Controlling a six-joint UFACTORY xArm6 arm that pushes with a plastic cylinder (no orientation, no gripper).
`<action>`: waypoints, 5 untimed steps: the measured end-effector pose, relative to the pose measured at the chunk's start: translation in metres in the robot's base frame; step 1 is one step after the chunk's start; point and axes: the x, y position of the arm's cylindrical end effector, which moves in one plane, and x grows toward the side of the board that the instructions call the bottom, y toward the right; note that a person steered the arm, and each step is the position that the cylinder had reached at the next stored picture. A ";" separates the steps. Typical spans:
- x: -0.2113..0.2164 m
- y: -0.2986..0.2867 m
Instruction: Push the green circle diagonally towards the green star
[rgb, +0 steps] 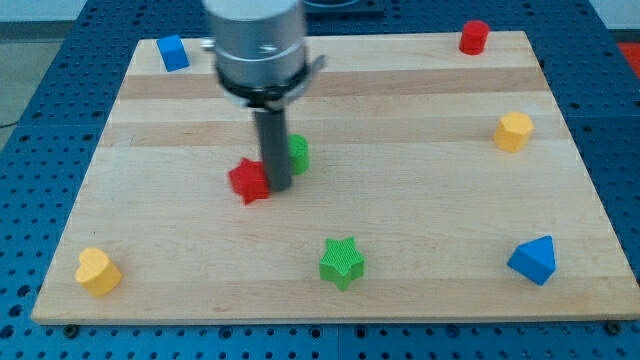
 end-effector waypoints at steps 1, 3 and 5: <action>-0.004 -0.052; -0.065 -0.031; -0.068 0.033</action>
